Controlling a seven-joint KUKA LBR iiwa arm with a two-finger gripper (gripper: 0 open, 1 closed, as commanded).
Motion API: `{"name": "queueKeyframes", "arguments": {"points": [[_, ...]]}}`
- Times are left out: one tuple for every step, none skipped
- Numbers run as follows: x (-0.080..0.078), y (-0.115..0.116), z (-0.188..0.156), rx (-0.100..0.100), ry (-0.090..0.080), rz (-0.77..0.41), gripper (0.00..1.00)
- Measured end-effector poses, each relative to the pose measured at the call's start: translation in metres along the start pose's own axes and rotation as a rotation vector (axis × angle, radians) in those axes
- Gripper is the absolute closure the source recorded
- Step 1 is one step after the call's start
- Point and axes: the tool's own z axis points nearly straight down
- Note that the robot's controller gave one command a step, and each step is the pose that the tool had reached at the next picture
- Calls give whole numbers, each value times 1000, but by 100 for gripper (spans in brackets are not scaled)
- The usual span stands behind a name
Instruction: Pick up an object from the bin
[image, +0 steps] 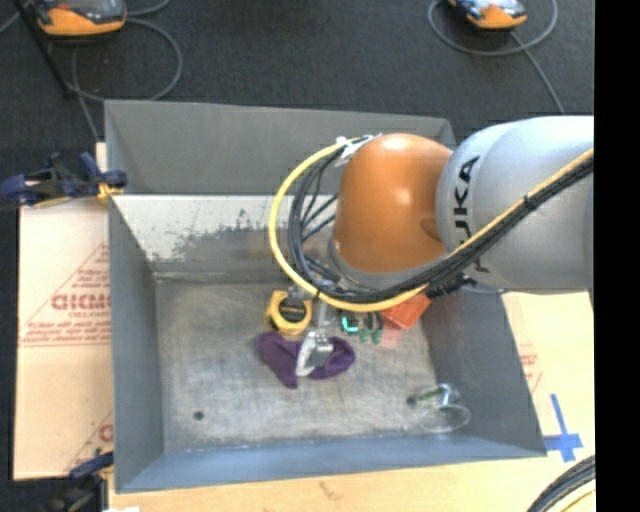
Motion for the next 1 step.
{"name": "queueKeyframes", "arguments": {"points": [[-6, -2, 15, 1, -8, -69, 0]]}}
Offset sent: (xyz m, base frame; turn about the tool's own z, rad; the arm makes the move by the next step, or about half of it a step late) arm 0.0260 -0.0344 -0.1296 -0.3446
